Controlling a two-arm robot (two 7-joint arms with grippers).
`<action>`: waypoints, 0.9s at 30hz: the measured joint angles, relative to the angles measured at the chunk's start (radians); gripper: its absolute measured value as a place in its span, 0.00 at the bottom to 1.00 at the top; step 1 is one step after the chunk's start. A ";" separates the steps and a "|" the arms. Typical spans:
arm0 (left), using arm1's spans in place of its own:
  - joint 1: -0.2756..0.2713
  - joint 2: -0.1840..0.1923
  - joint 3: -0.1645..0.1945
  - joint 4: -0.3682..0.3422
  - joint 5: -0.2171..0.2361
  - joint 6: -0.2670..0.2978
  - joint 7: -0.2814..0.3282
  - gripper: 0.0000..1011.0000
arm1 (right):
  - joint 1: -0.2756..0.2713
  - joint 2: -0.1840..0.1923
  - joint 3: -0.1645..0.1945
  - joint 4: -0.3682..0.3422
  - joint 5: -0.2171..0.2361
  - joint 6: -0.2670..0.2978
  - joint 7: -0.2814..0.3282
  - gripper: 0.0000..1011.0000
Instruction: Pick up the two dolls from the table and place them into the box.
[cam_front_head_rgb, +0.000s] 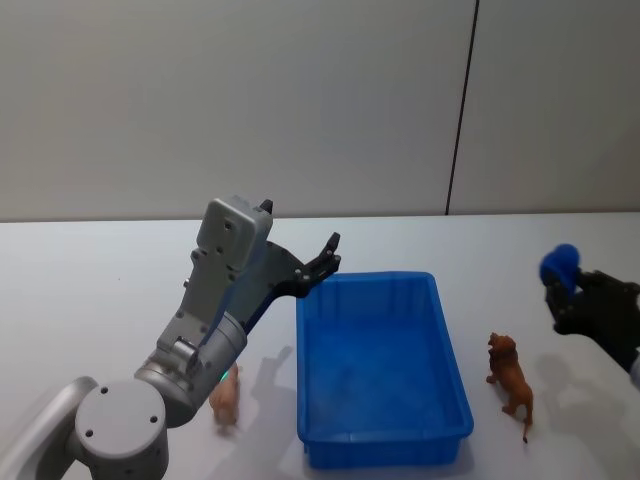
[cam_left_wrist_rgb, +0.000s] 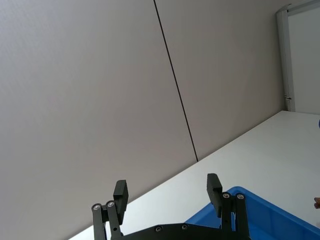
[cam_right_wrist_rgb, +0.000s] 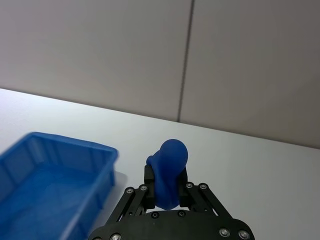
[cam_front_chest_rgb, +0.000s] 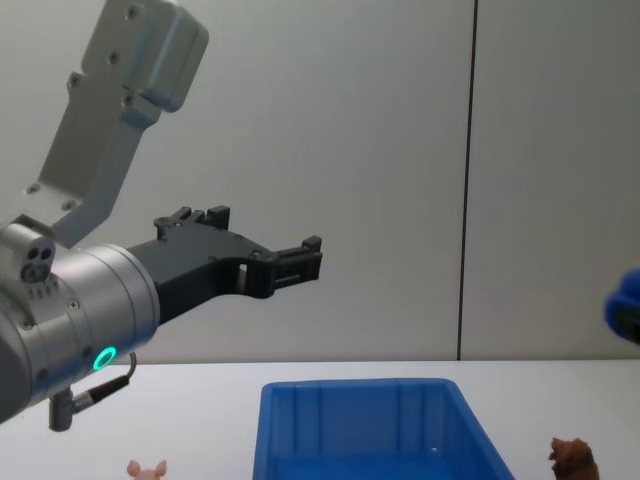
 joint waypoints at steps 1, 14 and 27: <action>0.000 0.000 0.000 0.000 0.000 0.000 0.000 0.99 | 0.001 -0.001 -0.002 -0.003 0.002 0.002 0.007 0.24; 0.000 0.000 0.000 0.000 0.000 0.000 0.000 0.99 | 0.041 -0.045 -0.046 -0.036 0.025 0.077 0.146 0.16; 0.000 0.000 0.000 0.000 0.000 0.000 0.000 0.99 | 0.098 -0.114 -0.122 0.010 -0.014 0.191 0.284 0.12</action>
